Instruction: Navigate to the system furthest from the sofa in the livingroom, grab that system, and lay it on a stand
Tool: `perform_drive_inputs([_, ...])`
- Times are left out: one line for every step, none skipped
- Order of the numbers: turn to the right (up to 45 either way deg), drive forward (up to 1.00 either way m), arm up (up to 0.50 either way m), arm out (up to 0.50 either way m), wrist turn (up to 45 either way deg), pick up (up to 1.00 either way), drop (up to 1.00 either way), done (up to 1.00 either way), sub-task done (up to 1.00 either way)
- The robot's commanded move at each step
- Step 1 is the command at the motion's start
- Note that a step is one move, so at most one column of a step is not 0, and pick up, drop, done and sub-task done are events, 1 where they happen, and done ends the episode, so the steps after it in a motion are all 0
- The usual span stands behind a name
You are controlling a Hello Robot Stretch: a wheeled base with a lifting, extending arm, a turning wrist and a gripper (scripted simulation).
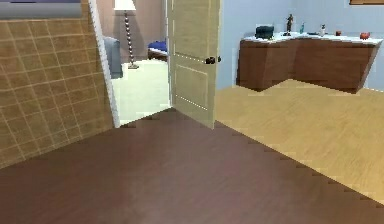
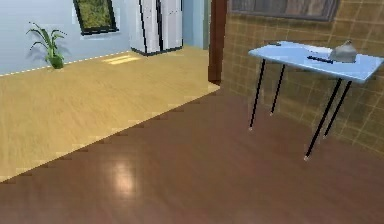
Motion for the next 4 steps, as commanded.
perform_drive_inputs([0.0, 0.1, 0.0, 0.0, 0.0, 0.0, 0.0, 0.0, 0.0])
perform_drive_inputs([-39.0, 0.0, 0.0, 0.0, 0.0, 0.0, 0.0, 0.0, 0.0])
perform_drive_inputs([0.0, 0.95, 0.0, 0.0, 0.0, 0.0, 0.0, 0.0, 0.0])
perform_drive_inputs([-45.0, 0.0, 0.0, 0.0, 0.0, 0.0, 0.0, 0.0, 0.0])
